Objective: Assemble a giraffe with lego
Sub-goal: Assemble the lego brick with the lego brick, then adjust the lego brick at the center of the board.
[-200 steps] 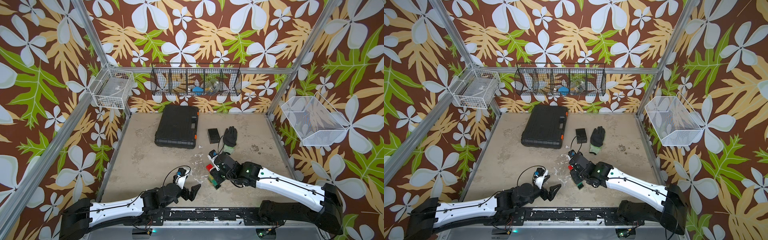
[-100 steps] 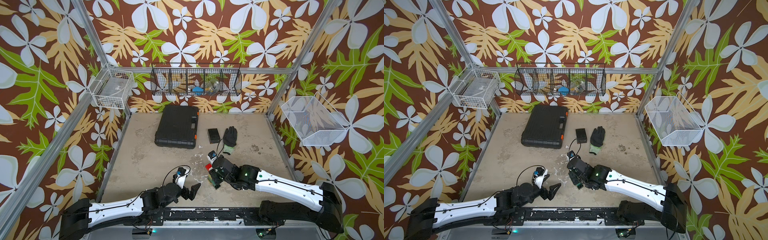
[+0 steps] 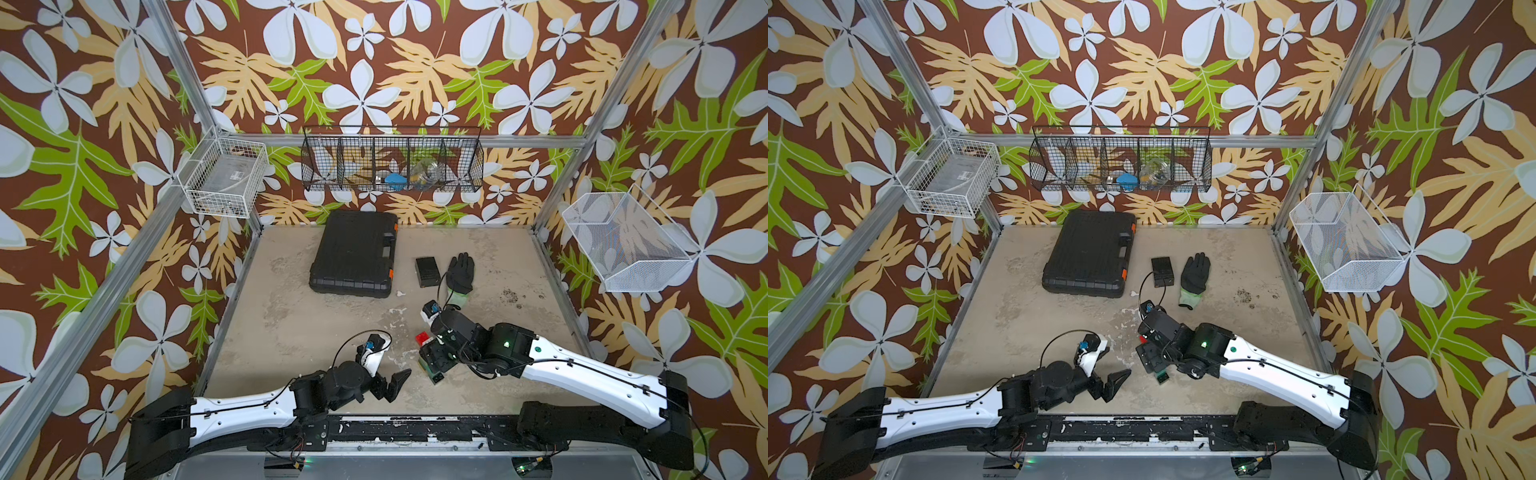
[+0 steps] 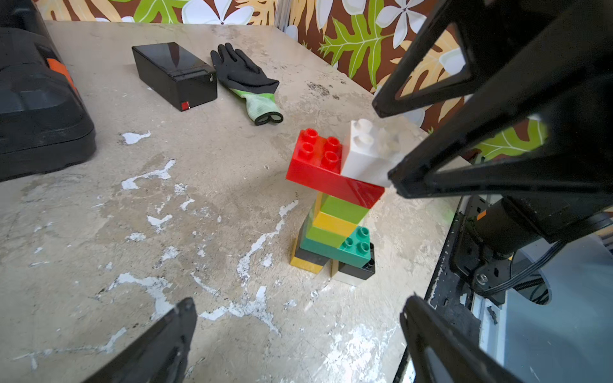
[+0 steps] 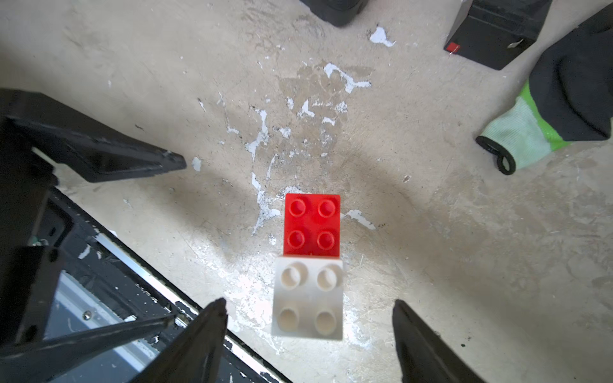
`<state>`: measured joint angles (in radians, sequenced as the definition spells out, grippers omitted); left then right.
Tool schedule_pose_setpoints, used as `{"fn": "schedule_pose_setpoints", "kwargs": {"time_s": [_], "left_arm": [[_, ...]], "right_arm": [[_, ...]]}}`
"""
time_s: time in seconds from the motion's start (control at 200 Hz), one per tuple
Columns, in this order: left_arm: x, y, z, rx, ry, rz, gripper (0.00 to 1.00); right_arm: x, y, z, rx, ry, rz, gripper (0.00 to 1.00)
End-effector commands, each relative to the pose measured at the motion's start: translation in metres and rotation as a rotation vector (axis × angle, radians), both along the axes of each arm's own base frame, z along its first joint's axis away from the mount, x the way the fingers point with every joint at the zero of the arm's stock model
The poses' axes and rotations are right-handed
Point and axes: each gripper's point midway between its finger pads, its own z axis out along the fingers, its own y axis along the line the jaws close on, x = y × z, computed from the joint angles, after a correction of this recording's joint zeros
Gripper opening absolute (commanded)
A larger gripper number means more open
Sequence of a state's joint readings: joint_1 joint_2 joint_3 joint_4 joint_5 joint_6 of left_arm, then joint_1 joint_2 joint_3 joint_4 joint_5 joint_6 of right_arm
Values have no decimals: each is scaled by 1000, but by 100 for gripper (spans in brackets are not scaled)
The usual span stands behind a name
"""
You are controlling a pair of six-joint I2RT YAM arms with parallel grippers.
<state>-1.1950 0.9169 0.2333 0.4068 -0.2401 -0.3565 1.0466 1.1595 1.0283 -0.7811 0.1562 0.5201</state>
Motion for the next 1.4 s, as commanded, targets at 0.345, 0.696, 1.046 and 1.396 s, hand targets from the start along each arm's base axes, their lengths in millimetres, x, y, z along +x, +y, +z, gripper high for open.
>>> {"fn": "schedule_pose_setpoints", "kwargs": {"time_s": [0.345,0.696,1.046,1.396], "left_arm": [[3,-50,15,-65,-73,-107,100],[11,-79,3,-52,-79,-130,99],[16,-88,-10,-56,-69,-118,71],[21,-92,-13,-78,-86,-102,52]], "right_arm": [[0,-40,7,225,79,-223,89],[0,-54,13,254,80,-264,89],[2,-59,18,257,64,-279,89],[0,-68,16,237,66,-304,89]]}}
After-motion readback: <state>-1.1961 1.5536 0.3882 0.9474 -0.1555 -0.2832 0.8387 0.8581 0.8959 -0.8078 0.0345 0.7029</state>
